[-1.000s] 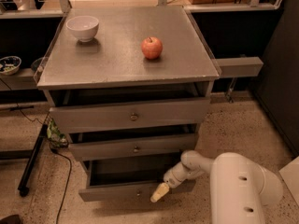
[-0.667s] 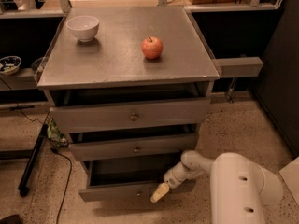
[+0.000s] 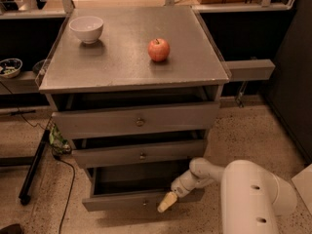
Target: Open bottom drawer
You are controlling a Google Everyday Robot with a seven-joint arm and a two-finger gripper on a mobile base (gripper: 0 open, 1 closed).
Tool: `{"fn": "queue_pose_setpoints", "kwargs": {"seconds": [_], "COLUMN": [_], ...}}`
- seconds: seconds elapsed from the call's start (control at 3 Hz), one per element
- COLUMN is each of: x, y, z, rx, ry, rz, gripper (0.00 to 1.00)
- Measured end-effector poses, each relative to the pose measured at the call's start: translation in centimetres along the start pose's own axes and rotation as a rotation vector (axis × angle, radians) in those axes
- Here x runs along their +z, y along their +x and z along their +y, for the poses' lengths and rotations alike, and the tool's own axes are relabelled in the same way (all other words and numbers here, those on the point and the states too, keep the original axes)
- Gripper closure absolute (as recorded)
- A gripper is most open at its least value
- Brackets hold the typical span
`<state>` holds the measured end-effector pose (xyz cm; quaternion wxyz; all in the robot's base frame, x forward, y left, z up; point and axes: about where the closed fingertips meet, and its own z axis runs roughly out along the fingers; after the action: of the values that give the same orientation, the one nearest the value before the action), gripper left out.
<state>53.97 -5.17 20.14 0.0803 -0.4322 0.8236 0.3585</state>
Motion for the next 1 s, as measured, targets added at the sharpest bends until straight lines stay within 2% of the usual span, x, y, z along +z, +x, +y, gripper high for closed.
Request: {"fn": "queue_pose_setpoints", "kwargs": {"seconds": [1.0], "x": [0.04], "y": [0.0], "z": [0.31], "rx": [-0.002], "ry": [-0.015], "rz": [-0.002], "gripper": [0.0]}}
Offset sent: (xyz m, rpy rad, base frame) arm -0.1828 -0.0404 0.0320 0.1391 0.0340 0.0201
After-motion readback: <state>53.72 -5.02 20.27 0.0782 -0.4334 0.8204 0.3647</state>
